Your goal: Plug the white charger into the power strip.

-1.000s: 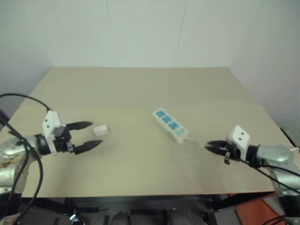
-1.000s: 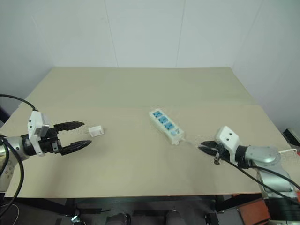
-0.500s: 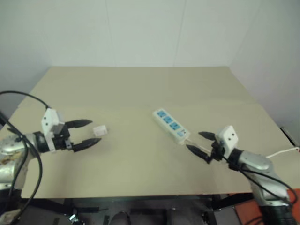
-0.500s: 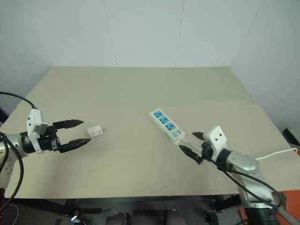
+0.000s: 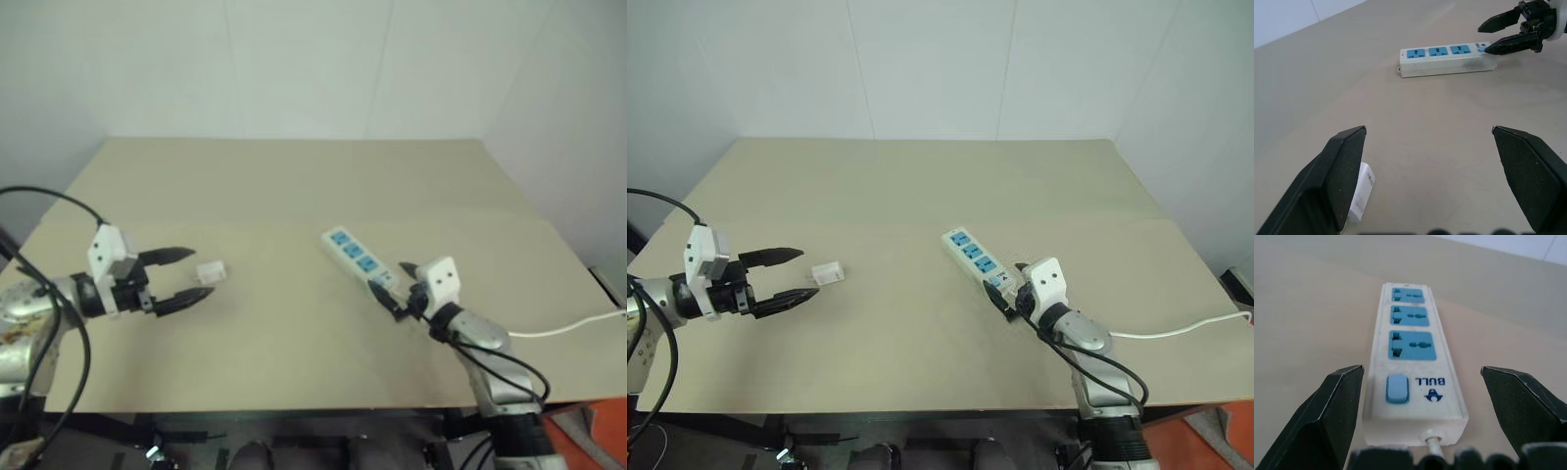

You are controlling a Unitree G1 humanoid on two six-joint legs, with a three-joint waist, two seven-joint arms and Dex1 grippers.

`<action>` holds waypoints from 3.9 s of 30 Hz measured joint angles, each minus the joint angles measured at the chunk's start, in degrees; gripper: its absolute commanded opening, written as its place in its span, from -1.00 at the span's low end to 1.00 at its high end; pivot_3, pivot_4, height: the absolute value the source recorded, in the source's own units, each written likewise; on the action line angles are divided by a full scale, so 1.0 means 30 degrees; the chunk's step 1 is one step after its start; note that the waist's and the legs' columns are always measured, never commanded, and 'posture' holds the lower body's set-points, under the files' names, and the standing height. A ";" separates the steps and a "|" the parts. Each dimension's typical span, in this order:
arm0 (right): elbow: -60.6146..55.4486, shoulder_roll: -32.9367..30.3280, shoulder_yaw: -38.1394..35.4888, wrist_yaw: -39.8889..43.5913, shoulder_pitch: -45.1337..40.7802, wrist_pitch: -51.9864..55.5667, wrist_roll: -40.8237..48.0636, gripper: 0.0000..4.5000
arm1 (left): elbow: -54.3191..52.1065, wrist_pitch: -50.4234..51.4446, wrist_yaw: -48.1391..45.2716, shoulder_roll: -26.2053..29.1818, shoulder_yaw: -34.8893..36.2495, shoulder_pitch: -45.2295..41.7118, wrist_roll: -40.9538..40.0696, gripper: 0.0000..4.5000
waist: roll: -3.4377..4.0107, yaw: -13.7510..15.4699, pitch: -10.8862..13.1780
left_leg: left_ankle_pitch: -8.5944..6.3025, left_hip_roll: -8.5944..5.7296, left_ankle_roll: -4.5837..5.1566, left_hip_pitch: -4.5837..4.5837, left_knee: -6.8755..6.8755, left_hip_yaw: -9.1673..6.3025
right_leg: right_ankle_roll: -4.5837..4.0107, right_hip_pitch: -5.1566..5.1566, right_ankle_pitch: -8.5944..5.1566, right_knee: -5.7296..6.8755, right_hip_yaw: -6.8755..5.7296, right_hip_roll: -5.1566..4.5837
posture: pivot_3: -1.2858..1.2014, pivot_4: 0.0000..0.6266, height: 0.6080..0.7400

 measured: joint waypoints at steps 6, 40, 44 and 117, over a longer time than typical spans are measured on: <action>0.0132 0.0054 -0.0174 0.1089 -0.0001 0.0741 0.1522 0.99 | -0.0001 0.0000 0.0084 0.0000 0.0003 0.0000 -0.0002 1.00 | 0.0000 0.0001 0.0000 | 0.0000 0.0001 0.0001 0.0015 0.0000 -0.0002 | -0.0001 0.0009 0.0002 0.0007 -0.0001 0.0002 | 0.03 -0.52 1.00; 0.3806 0.0818 -0.0194 0.1283 -0.0830 -0.1915 0.1339 0.99 | -0.0149 -0.0008 0.0462 -0.0081 0.0130 0.0290 -0.0249 1.00 | -0.0056 -0.0034 -0.0035 | 0.0000 0.0009 0.0000 0.0019 -0.0001 0.0000 | -0.0015 0.0008 0.0013 0.0004 0.0002 0.0010 | 0.03 -0.52 1.00; 0.4641 0.0824 -0.0014 0.1515 -0.0999 -0.2266 0.1059 0.99 | -0.0153 -0.0013 0.0457 -0.0146 0.0122 0.0284 -0.0250 1.00 | -0.0059 -0.0042 -0.0037 | 0.0001 0.0009 0.0000 0.0030 0.0000 -0.0001 | -0.0015 0.0019 0.0014 0.0003 0.0002 0.0011 | 0.03 -0.52 1.00; 0.9716 -0.0008 0.4937 1.5137 -0.5331 -0.7028 0.0424 0.52 | 2.5302 0.0030 -0.5137 -0.7053 -1.8320 -2.3568 1.9360 1.00 | -0.0138 -0.0569 -0.0027 | 0.0000 -0.0011 0.0005 -0.0012 0.0048 -0.0074 | 0.0045 -0.0036 -0.0006 0.0136 0.0015 0.0074 | 0.03 -0.52 1.00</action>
